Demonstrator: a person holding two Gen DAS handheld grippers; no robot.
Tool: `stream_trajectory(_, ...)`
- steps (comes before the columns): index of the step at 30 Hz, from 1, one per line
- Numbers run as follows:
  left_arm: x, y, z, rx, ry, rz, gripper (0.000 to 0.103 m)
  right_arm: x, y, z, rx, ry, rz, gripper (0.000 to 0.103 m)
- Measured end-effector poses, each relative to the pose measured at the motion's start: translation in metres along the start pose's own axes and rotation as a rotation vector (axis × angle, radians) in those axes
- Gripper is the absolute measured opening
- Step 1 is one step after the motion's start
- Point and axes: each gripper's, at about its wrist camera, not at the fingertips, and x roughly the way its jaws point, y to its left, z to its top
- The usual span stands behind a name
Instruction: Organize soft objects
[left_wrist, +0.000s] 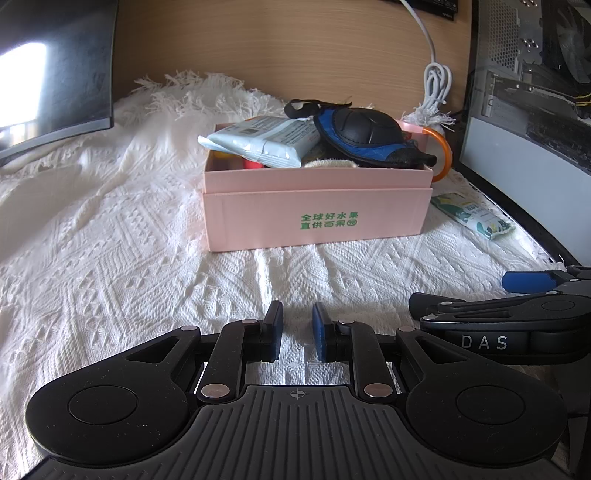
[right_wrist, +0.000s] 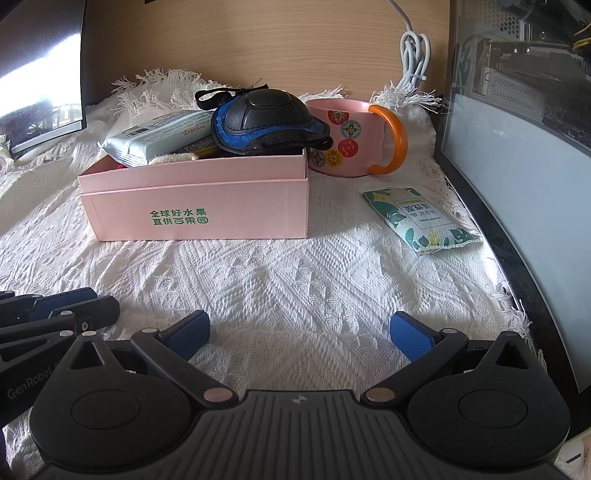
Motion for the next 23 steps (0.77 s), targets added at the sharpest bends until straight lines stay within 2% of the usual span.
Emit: stream_trajectory(23,0.0002,-0.0034,0.0009,0.023,0.001,0.015,0.019,0.0003,0.0004,-0.0003,0.0,0.0,0.0,0.103)
